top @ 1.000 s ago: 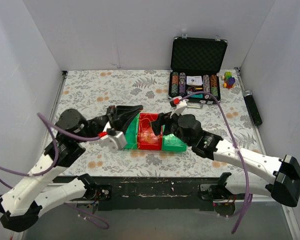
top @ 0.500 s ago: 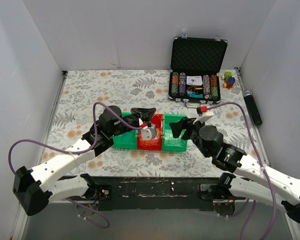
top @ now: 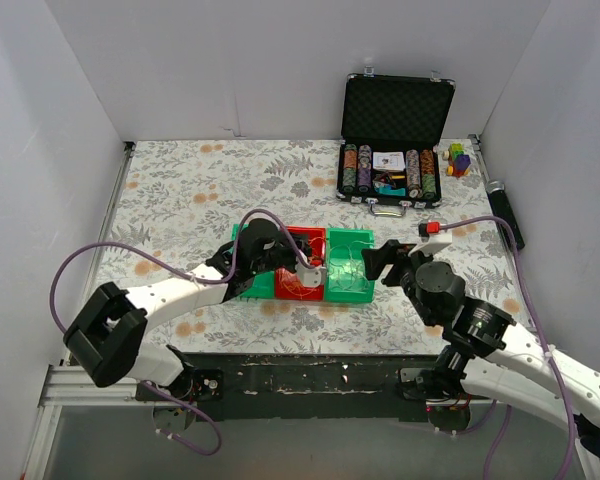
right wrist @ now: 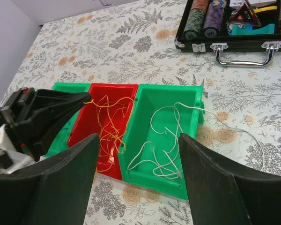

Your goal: Untangle the cables

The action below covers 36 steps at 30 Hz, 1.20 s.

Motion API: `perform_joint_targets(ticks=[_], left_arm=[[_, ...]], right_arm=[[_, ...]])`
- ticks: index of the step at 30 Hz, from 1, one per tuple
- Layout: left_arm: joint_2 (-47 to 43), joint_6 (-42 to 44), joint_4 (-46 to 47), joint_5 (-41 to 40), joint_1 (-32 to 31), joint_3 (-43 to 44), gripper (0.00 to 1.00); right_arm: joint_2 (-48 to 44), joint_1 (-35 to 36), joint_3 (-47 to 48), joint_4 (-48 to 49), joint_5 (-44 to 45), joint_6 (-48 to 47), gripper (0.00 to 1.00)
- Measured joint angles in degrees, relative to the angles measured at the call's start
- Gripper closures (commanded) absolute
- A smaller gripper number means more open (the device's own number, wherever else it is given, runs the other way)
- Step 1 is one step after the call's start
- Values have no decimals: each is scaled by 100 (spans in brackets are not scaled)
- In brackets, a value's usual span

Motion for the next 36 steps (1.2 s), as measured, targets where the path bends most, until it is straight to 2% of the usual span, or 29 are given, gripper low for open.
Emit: perform_joint_targets(ticks=[8,9,12,13,17,22,23,25,26,28,33,36], left_arm=[[693,562,-581,-31,229,275,99],[758,551,-710,4,232,385,93],[890,442,-1193,179,232,734,67],[920,354,-1403,264,232,881,63],[1012,-81,-2402,713,232,1530,54],[1102,-474,-3418,1193,243,2083,52],[1102,-542,-3641,1290,249,2184,42],[1108,-673,-4153,1471,260,2479,10],[1110,-723,-4400,1556,264,2664,6],[1110,-944,-4916,1762,313,3123,2],[1054,-1753,-5488,2347,745,4011,2],[887,-2712,-5523,2599,1246,4430,2]], right_arm=[[-177,0,-109,-212,109,103,25],[-177,0,-133,-216,109,127,24],[-160,0,-216,-264,107,166,24],[-140,0,-236,-278,105,173,24],[22,0,-245,-343,94,177,23],[175,0,-240,-413,79,170,22],[173,0,-234,-457,83,168,22],[164,0,-210,-525,87,157,21],[166,0,-177,-584,87,146,20],[188,0,-50,-726,98,140,20],[238,0,219,-874,103,98,16],[321,0,356,-1012,68,37,16]])
